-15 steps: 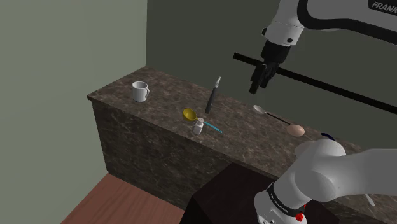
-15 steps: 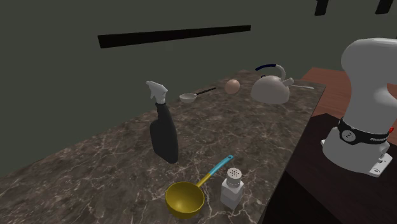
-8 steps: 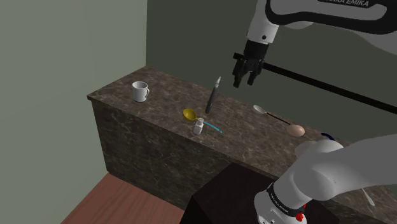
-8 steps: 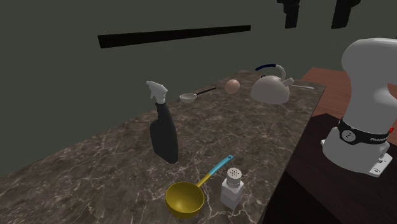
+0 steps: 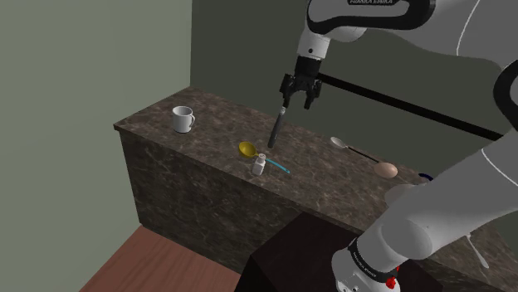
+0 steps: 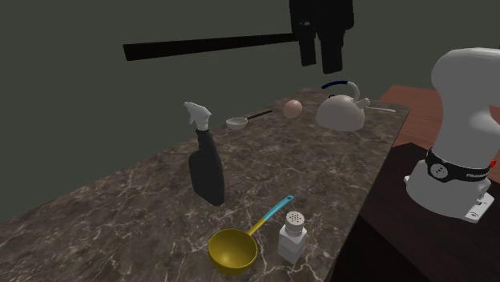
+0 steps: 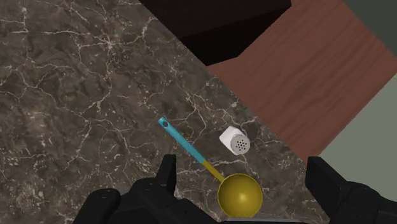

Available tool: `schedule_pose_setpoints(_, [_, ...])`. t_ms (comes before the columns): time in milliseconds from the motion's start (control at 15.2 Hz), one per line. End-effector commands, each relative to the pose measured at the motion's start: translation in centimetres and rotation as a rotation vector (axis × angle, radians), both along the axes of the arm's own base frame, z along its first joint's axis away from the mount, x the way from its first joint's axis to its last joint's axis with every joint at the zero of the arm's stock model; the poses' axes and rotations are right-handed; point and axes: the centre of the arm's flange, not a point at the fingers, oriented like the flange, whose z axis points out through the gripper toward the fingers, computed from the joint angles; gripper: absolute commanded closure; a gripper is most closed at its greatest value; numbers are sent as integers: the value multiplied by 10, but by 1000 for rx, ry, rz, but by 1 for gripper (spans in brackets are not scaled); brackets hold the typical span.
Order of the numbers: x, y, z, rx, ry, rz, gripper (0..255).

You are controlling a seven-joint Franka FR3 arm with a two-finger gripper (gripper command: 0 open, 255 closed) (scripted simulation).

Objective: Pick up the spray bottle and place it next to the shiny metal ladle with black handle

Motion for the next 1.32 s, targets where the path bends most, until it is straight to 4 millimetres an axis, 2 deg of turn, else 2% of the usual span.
schedule_pose_setpoints(0, [22,-15,-13,12,26,-62,0])
schedule_pose_setpoints(330, [74,-56,-49,42,87,-211,0])
schedule_pose_setpoints(660, [117,-103,-89,72,149,-359,0])
schedule_pose_setpoints(990, [151,-155,-133,102,210,-508,0])
schedule_pose_setpoints(1254, [170,-198,-171,126,259,-628,0])
